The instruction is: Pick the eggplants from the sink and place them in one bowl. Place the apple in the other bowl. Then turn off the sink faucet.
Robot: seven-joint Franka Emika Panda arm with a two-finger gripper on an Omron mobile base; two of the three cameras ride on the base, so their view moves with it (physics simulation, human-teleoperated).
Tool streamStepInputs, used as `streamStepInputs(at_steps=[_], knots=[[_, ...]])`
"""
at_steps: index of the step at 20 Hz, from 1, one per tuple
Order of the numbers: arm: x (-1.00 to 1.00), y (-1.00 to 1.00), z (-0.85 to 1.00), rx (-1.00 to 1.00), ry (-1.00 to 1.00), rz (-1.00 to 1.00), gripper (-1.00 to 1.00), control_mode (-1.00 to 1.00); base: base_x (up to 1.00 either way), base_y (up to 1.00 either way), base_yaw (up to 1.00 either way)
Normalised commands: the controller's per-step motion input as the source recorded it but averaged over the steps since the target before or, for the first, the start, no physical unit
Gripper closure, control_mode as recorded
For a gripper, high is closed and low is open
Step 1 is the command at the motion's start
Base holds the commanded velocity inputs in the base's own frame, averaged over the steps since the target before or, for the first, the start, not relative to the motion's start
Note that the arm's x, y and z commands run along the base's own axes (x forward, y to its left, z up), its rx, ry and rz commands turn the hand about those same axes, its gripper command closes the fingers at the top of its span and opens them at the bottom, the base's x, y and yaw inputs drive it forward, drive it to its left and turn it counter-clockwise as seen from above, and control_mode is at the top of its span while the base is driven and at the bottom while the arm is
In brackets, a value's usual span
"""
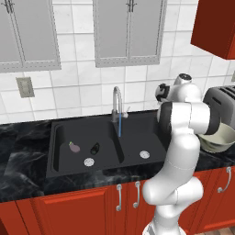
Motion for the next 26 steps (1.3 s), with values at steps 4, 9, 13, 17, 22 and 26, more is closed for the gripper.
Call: streamStepInputs(at_steps=[4,9,13,17,22,26], knots=[[0.00,-0.19,0.06,0.01,0.00,-0.07,1.00,-1.00,0.00,0.00,0.00],[0.00,-0.19,0.00,0.01,-0.06,-0.05,1.00,-1.00,0.00,0.00,0.00],[0.00,-0.17,0.00,0.01,-0.11,-0.06,1.00,-1.00,0.00,0.00,0.00],[0.00,-0.10,0.00,0.00,-0.15,-0.05,1.00,-1.00,0.00,0.00,0.00],[0.00,-0.09,0.01,0.00,-0.03,-0.08,1.00,-1.00,0.00,0.00,0.00],[0.00,-0.13,0.14,0.00,0.04,-0.12,1.00,-1.00,0.00,0.00,0.00]])
